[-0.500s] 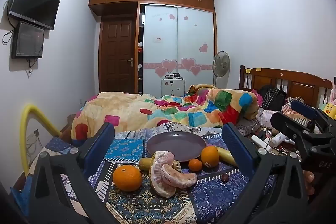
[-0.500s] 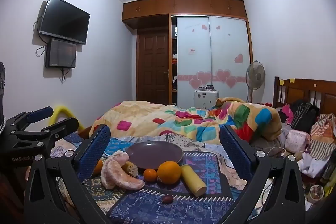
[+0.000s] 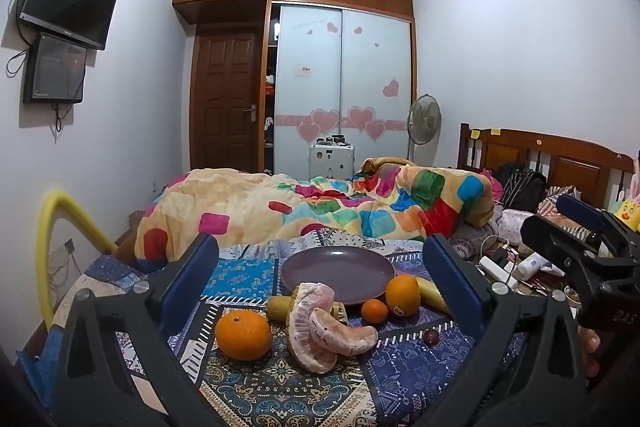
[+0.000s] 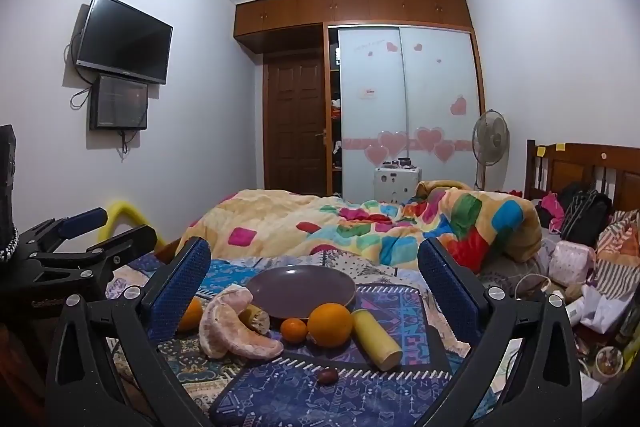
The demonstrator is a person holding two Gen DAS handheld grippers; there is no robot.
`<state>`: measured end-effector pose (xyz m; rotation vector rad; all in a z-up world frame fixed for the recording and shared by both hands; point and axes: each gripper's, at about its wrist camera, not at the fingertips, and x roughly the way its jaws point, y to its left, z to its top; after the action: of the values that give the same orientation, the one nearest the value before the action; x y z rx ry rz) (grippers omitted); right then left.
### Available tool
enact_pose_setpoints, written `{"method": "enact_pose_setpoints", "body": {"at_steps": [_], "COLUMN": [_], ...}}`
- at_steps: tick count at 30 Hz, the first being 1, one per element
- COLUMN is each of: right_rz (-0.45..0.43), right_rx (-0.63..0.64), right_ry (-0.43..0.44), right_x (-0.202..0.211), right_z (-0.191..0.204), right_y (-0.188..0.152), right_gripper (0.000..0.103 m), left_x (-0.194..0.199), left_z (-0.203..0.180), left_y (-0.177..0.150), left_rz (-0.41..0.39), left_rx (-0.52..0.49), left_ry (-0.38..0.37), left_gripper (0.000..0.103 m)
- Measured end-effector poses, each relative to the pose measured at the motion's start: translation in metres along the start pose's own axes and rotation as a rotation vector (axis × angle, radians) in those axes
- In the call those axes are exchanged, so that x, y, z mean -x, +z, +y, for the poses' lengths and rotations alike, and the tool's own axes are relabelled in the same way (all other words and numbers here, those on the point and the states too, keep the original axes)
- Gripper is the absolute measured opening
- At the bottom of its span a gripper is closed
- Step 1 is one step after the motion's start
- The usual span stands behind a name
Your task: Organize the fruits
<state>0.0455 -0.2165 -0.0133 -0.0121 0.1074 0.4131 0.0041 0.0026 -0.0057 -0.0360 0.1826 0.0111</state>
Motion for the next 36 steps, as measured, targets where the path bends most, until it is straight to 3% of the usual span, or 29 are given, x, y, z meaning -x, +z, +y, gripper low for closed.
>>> {"method": "enact_pose_setpoints", "body": {"at_steps": [36], "right_rz": [0.009], "right_rx": [-0.023], "right_ry": [0.032], "right_x": [0.0010], "right_z": [0.0001], "right_y": [0.0001], "right_gripper": [0.103], "left_x": [0.0021], "left_z": [0.0030], "left_y": [-0.0031], "left_rz": [-0.002], "left_rx": [-0.003], "left_ry": [0.011], "left_gripper": [0.103]}}
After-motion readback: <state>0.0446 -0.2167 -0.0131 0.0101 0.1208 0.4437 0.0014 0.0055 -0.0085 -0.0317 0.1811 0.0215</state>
